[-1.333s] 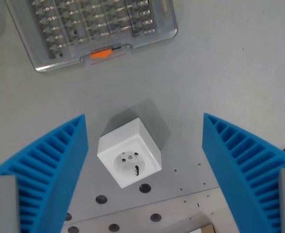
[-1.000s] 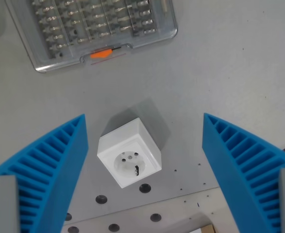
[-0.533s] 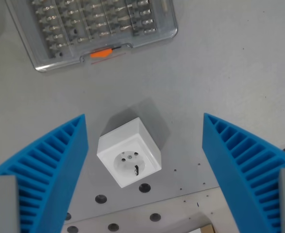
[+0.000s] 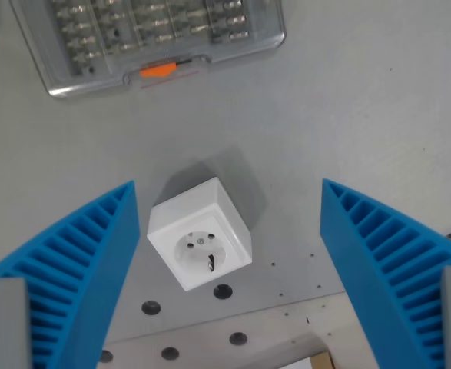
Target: Move above the white socket
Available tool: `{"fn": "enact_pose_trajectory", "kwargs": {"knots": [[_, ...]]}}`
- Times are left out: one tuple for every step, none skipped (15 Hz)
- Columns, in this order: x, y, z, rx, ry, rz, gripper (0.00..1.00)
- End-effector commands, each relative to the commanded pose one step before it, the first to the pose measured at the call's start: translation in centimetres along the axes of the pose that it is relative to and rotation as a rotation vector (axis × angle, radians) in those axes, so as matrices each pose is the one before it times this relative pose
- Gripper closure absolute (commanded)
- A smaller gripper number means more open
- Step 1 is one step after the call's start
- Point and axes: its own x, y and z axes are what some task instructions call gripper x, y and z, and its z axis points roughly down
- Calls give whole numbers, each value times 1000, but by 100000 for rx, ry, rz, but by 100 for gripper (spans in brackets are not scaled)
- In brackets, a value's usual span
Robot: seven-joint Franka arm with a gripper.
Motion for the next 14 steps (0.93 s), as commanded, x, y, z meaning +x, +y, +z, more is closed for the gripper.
{"fn": "enact_pose_trajectory", "kwargs": {"knots": [[-1012,-76,721,1049,9019,-10591,0],[-230,-51,227,-10,610,-1415,0],[-248,-55,244,-55,517,-1346,0],[-266,-63,254,-118,364,-1520,0],[-286,-71,261,-107,300,-1560,0],[-303,-80,267,-153,343,-1145,0],[-320,-91,268,-178,184,-1478,0],[-332,-100,268,-188,405,-1399,0],[-344,-108,273,-154,430,-1628,0],[-357,-115,278,-132,388,-1671,0],[-365,-122,279,-209,410,-1257,0],[-372,-131,282,-228,99,-1761,0],[-371,-138,283,-247,224,-1496,0],[-371,-147,289,-90,79,-1554,0]]}}
